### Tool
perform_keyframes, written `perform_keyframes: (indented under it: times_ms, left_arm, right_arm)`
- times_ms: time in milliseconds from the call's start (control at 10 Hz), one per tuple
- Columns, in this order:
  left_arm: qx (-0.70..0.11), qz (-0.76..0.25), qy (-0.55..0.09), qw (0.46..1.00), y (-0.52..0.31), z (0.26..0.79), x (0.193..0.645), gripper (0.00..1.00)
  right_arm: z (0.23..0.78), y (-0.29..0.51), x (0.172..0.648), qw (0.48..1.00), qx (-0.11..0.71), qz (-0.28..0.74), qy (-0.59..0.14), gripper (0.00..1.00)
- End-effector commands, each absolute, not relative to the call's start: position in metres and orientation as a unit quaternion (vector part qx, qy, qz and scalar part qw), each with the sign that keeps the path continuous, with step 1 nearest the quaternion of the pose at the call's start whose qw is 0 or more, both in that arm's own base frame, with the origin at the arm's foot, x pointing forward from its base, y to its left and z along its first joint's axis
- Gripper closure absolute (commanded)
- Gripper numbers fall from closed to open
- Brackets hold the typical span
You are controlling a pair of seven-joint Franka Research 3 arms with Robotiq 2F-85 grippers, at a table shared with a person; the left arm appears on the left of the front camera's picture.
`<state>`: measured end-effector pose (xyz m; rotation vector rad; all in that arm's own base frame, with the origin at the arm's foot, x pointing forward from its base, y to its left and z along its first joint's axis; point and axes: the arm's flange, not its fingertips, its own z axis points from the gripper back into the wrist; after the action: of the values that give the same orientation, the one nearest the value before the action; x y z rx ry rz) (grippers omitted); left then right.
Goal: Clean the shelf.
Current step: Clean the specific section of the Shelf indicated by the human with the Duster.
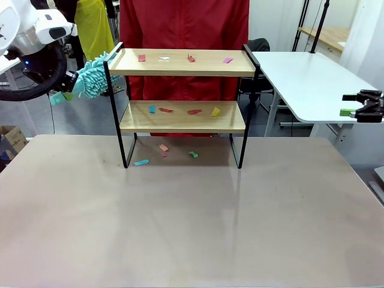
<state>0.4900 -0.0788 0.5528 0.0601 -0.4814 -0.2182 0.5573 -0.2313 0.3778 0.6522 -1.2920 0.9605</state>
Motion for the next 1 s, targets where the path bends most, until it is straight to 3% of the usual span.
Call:
perform_keyframes:
  times_ms: [0,200,500,600,900]
  left_arm:
    - [0.027,-0.119,-0.23,0.965,-0.058,0.564,0.485,0.87]
    - [0.034,-0.182,-0.187,0.965,-0.018,0.589,0.462,0.87]
    - [0.114,-0.3,-0.11,0.941,0.016,0.615,0.426,0.87]
    - [0.149,-0.346,-0.072,0.923,0.027,0.624,0.41,0.87]
    - [0.128,-0.511,0.007,0.85,0.041,0.633,0.376,0.87]
  right_arm:
    - [0.385,-0.228,0.558,0.652,0.288,0.418,-0.563,0.0]
    - [0.385,-0.228,0.558,0.652,0.288,0.418,-0.563,0.0]
    - [0.385,-0.228,0.558,0.652,0.288,0.418,-0.563,0.0]
    - [0.385,-0.228,0.558,0.652,0.288,0.418,-0.563,0.0]
    - [0.385,-0.228,0.558,0.652,0.288,0.418,-0.563,0.0]
